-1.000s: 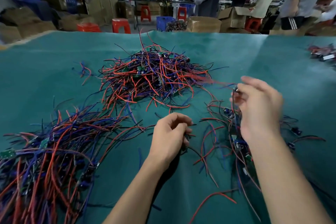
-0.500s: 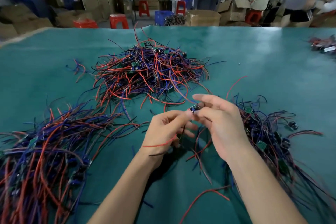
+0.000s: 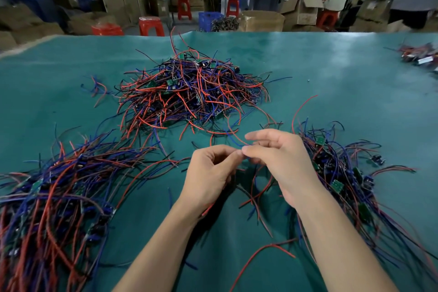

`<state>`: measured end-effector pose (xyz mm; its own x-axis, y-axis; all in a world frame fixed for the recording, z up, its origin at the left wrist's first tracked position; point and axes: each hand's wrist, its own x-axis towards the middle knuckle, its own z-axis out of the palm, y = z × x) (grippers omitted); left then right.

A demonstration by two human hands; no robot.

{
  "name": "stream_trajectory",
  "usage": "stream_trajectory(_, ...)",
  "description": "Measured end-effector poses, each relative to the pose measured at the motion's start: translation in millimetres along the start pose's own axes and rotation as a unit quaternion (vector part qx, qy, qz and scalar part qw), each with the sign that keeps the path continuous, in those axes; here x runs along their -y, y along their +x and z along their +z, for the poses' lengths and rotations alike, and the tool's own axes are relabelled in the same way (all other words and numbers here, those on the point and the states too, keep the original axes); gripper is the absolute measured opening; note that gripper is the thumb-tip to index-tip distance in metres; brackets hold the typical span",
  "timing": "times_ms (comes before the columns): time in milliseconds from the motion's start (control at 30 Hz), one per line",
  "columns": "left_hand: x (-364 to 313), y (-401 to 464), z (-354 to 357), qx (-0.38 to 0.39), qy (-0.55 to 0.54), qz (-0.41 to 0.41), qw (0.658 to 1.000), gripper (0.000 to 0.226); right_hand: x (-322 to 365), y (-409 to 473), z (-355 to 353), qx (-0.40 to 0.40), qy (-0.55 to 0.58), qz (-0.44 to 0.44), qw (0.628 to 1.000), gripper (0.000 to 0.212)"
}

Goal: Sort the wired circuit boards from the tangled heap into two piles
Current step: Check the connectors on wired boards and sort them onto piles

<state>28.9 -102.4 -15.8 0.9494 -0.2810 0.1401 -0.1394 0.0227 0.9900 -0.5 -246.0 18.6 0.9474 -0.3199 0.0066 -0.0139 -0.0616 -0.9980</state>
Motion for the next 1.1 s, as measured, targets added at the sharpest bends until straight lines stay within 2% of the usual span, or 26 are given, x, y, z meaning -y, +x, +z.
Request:
stream_trajectory(133,2.9,2.0,0.6,-0.001,0.022,0.010,1.000,0.019,1.0,0.4,-1.0,-0.026,0.018,-0.033,0.999,0.032)
stream_trajectory(300,4.1,2.5,-1.6,-0.008,0.001,-0.009,1.000,0.020,-2.3,3.9,-8.2,-0.084,0.021,-0.064,0.994,0.030)
stream_trajectory(467,1.3,2.1,0.2,-0.008,-0.021,0.001,1.000,0.022,-6.0,5.0,-5.5,-0.057,0.044,-0.003,0.997,0.017)
stream_trajectory(533,1.6,2.3,-0.4,-0.006,-0.023,0.005,1.000,0.023,-7.2,6.0,-0.8,-0.036,0.041,0.029,0.998,0.004)
stream_trajectory(600,1.5,1.6,-0.5,0.007,-0.018,0.012,1.000,0.022,-7.4,6.3,1.5,0.006,0.041,0.044,0.998,0.018)
stream_trajectory(700,2.1,1.6,-0.7,0.009,0.009,0.020,1.000,0.019,-4.8,4.2,-0.3,0.038,0.026,0.046,0.998,0.018)
stream_trajectory(833,2.9,2.6,-1.3,0.004,0.019,0.020,1.000,0.017,-4.5,4.1,-8.1,0.001,0.025,0.021,0.999,0.005)
stream_trajectory(1000,1.1,2.8,-3.2,-0.012,-0.033,-0.004,0.999,0.017,-2.7,1.5,-6.6,-0.015,0.101,-0.005,0.995,0.008)
stream_trajectory(1100,0.7,3.3,-3.7,-0.014,-0.045,-0.013,0.999,0.017,-2.3,0.5,-6.2,-0.048,0.101,-0.020,0.993,0.007)
